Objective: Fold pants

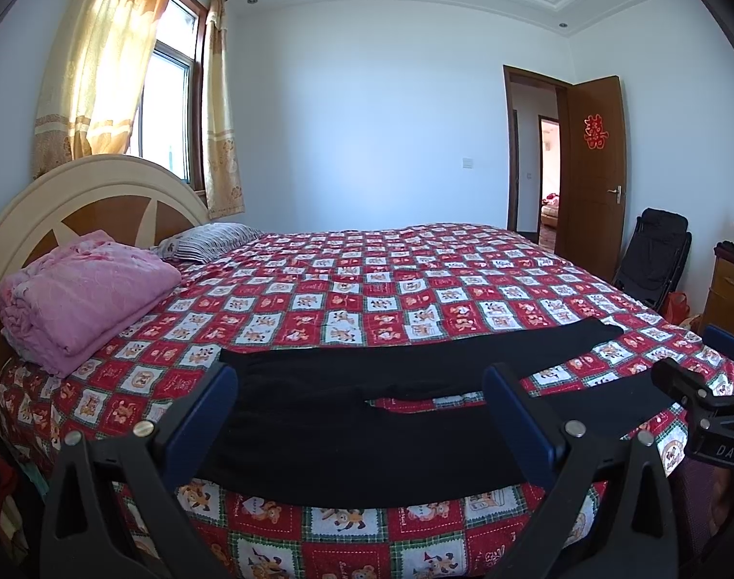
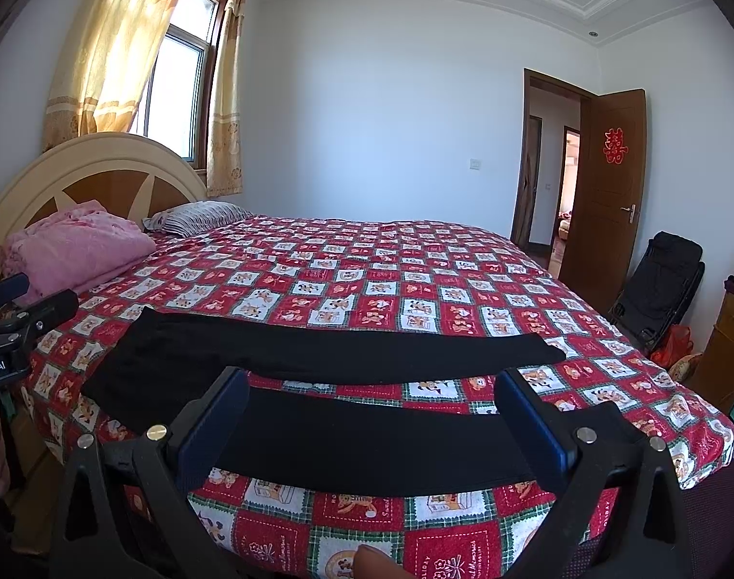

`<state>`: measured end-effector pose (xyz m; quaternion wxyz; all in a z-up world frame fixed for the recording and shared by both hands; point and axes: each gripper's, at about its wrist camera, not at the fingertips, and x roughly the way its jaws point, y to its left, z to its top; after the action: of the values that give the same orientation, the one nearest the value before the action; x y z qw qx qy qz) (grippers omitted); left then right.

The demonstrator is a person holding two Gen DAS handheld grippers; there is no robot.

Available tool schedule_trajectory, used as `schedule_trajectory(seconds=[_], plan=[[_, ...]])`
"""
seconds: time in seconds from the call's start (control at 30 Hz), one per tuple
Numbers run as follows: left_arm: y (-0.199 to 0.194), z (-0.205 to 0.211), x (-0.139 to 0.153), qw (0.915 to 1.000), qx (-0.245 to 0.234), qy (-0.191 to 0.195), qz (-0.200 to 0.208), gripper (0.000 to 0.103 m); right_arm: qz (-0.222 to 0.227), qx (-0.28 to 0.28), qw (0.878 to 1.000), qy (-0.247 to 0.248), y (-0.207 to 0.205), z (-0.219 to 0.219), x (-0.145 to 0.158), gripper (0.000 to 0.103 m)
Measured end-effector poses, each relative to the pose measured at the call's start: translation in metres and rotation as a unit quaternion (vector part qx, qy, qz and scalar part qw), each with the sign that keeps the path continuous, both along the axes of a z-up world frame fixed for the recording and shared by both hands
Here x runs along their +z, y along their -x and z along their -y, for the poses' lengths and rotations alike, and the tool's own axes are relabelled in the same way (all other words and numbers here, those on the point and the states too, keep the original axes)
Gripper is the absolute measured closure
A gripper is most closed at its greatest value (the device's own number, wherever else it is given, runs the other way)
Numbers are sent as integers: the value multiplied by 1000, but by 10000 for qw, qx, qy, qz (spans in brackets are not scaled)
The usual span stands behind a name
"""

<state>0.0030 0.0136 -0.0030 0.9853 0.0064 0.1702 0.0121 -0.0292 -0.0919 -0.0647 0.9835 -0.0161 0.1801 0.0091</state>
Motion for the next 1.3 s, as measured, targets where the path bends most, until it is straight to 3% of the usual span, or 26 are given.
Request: schedule_trajectory(seconds=[0.5, 0.63, 0.77, 1.07, 1.3], plan=[[0, 3, -9, 10000, -2, -12, -69, 0, -91, 49, 9999, 44, -3, -5, -5, 1], [-11, -2, -16, 9995, -52, 112, -275, 0, -106, 70, 9999, 52, -4, -5, -6, 1], [-30, -18, -33, 9973, -10, 412, -611, 0, -222, 112, 9997, 80, -11, -6, -13, 1], [-77, -93, -78, 9898, 830, 592, -999, 0, -936, 206, 9951, 253, -43, -12, -63, 1], [-129, -154, -93, 9839, 1272, 575, -1121, 0, -1383, 328, 9893, 333, -65, -14, -102, 1]])
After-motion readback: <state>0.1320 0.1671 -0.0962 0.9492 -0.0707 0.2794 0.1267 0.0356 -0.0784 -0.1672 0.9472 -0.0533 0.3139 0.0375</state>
